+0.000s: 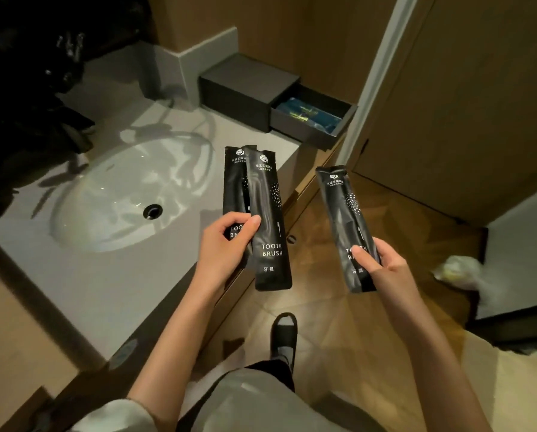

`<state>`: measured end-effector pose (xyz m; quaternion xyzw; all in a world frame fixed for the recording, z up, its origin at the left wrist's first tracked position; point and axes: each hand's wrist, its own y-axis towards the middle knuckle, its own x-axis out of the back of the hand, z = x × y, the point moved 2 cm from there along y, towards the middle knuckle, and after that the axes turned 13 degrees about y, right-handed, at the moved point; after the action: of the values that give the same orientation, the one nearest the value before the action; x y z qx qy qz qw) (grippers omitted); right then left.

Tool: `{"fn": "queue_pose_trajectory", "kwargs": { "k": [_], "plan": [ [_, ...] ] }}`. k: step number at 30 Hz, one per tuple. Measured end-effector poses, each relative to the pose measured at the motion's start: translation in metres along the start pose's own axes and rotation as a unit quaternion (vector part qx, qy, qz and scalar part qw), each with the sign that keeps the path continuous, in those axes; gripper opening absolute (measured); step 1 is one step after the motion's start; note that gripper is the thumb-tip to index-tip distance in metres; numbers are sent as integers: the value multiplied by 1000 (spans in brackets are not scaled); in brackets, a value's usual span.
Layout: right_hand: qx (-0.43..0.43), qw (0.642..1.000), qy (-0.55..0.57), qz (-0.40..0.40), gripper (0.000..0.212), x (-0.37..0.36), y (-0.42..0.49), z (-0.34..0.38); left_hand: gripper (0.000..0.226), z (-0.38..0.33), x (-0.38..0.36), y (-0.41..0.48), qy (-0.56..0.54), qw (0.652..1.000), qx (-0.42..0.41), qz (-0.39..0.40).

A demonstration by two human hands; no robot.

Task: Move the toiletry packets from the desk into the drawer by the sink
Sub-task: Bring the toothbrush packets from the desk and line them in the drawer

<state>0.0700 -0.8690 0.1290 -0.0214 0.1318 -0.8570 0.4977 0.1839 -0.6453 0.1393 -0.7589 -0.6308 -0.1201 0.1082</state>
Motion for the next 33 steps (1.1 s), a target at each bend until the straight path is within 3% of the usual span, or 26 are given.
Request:
{"fn": "queue_pose_trajectory", "kwargs": {
  "k": [10, 18, 25, 33],
  "plan": [
    [38, 997, -59, 18, 25, 35, 168, 73, 9, -37, -90, 160, -19, 999, -4, -32],
    [9, 996, -56, 71, 17, 29, 290, 106, 9, -49, -100, 240, 2, 994, 26, -104],
    [-19, 978, -125, 166, 19, 7, 402, 124, 8, -38, -119, 263, 39, 975, 85, -204],
    [-108, 913, -178, 350, 17, -1, 492, 144, 14, -57, -177, 285, 24, 921, 144, -361]
  ]
}}
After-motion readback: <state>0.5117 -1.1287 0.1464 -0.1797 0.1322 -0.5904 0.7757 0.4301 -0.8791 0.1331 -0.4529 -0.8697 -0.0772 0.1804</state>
